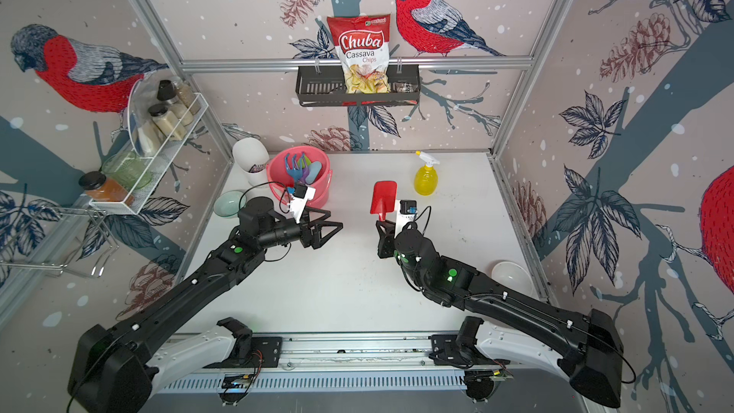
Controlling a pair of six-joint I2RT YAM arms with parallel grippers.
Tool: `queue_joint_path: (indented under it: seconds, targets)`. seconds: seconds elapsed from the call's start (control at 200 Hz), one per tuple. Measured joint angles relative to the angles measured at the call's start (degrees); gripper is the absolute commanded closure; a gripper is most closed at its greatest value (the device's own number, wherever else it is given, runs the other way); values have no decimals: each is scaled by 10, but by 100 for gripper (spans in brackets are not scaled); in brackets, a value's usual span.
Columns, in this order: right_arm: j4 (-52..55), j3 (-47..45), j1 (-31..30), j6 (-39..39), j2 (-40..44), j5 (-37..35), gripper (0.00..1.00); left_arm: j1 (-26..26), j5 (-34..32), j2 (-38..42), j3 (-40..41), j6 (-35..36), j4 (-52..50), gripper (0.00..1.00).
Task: Organize the gardening tools
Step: Pick up the gardening tool from the center of the board.
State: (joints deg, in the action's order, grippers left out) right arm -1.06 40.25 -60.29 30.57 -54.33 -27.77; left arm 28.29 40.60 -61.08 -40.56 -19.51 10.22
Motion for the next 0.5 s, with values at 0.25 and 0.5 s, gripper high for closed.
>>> queue_joint_path:
  seconds: [0.25, 0.5]
  targets:
    - [-140, -9, 0, -49, -3, -1, 100, 45, 78, -21, 12, -35, 95, 17]
    - [-259, -10, 0, -70, -27, 57, 100, 68, 104, -59, 15, -90, 198, 20]
